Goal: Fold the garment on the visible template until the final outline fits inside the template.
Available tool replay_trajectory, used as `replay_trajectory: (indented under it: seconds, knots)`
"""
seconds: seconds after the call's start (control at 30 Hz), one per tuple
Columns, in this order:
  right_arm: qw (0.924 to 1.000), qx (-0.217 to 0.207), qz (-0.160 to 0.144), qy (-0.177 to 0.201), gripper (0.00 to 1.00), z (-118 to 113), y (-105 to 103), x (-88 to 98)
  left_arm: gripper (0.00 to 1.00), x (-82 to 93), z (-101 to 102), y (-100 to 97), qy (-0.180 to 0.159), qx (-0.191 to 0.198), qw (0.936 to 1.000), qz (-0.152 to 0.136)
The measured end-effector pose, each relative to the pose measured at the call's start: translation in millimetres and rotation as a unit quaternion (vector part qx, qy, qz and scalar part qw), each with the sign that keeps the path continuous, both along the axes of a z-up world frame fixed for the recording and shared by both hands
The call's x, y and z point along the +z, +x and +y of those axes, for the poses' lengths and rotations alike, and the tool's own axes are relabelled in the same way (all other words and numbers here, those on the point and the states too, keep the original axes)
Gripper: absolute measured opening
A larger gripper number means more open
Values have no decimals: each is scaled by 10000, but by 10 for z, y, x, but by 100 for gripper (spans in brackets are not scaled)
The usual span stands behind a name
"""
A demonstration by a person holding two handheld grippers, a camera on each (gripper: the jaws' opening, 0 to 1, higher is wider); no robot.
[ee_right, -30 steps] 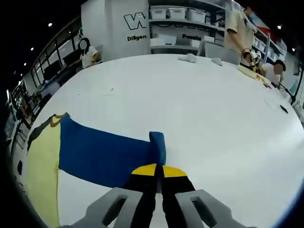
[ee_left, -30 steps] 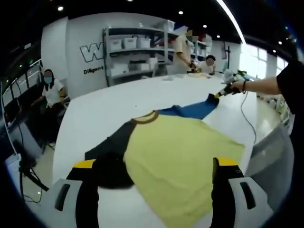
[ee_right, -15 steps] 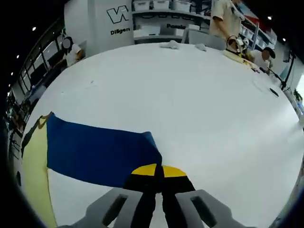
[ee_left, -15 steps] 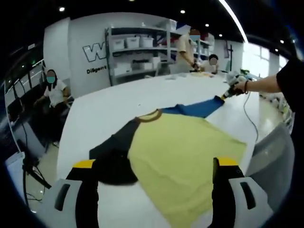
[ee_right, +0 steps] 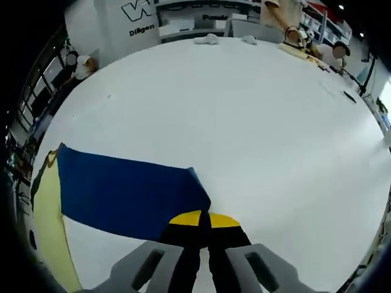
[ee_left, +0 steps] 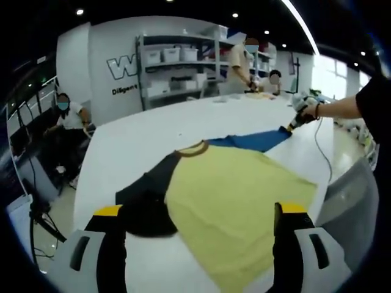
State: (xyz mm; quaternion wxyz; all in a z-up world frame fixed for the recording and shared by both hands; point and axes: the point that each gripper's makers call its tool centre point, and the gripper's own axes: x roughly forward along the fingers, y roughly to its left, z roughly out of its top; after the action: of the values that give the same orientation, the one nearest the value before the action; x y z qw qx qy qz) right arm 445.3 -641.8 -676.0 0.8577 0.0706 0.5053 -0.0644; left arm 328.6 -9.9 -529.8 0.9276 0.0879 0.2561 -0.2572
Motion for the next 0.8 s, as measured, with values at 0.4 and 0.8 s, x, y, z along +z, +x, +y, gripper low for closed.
replay_trajectory:
  seconds: [0.4,0.8]
  knots:
    - [9997,-122,5,229,0,78,-88,105,99,-10,-20,-32,60,-107,9999,31]
    - [9988,-155,12,472,0,30,9,185,99,-41,-74,-104,-19,-182,9998,125]
